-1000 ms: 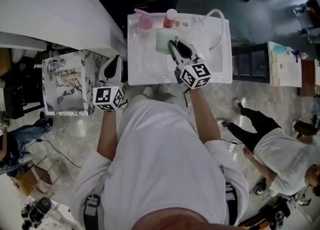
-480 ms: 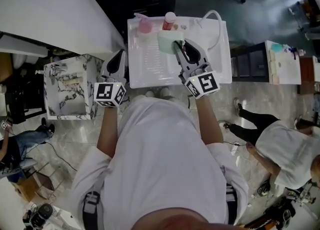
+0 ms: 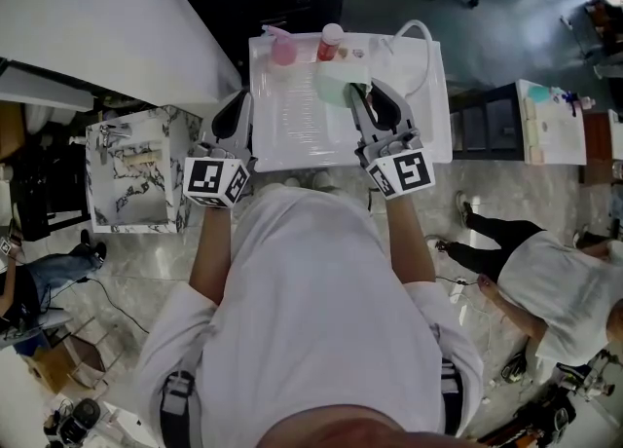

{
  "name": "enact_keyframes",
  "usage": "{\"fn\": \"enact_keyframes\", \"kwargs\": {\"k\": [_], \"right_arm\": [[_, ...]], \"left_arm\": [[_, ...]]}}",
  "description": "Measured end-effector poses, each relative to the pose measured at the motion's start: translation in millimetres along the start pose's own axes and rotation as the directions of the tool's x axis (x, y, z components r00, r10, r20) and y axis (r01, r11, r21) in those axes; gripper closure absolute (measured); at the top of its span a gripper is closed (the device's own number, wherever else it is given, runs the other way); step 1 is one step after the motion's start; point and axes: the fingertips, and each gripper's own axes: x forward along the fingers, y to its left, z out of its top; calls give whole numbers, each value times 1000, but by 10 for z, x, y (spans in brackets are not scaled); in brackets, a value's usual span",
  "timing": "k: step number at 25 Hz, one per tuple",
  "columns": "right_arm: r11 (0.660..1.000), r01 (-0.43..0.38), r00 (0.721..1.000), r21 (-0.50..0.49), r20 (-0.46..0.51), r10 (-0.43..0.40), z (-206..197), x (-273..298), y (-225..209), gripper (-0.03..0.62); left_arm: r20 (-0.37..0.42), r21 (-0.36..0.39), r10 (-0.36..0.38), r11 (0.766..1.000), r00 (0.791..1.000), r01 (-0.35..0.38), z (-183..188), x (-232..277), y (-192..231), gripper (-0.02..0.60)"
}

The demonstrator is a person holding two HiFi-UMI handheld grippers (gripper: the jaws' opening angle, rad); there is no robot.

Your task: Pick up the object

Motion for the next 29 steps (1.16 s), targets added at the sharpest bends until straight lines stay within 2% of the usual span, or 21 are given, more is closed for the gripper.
{"fn": "enact_keyframes", "kwargs": {"k": [6, 14, 29], "right_arm": [[1000, 24, 1000, -14, -14, -24, -78, -52, -71, 517], [999, 34, 999, 14, -7, -34, -102, -136, -148, 520], [999, 11, 1000, 32, 10, -12, -75, -137, -158, 523]], "left_arm": [[3, 2, -11, 1000, 1000, 11, 39, 20, -71, 583], [1, 16, -40, 999, 999, 40, 99, 48, -255, 583], [-8, 22, -21, 1000, 1000, 21, 95, 28, -320, 583]]}}
